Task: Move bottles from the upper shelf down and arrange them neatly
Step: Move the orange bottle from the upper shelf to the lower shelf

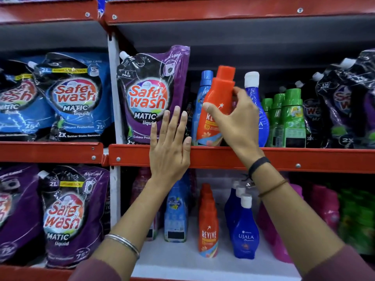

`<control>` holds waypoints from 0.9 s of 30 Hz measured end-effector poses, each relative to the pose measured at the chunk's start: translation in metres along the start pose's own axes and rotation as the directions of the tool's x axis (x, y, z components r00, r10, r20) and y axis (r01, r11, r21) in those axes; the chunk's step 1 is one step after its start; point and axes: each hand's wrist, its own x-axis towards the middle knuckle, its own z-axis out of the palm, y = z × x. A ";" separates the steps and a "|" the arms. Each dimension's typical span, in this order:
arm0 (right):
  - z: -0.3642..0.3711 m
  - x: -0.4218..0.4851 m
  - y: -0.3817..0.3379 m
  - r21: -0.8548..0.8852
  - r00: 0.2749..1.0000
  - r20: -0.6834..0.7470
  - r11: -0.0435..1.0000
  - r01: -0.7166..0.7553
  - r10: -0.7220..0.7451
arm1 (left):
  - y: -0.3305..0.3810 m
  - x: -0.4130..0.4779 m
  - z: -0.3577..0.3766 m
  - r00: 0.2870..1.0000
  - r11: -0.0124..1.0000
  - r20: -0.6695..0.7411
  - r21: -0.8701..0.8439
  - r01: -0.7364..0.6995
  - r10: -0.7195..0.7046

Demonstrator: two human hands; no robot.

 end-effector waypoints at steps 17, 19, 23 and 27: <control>-0.057 -0.122 0.057 0.190 0.964 0.220 0.963 -0.191 0.148 | 0.030 -0.004 0.006 0.999 0.999 0.023 -0.019 0.042 -0.041; -0.054 -0.140 0.069 0.157 0.942 0.276 0.957 -0.243 0.194 | 0.031 -0.005 0.007 0.999 0.999 0.011 -0.017 0.047 -0.047; -0.039 -0.173 0.099 0.073 0.877 0.377 0.935 -0.347 0.296 | 0.029 -0.005 0.009 0.999 0.999 -0.012 -0.007 0.031 -0.031; -0.020 -0.201 0.126 -0.024 0.807 0.446 0.907 -0.421 0.386 | 0.029 -0.005 0.011 0.999 1.000 -0.022 -0.008 0.026 -0.026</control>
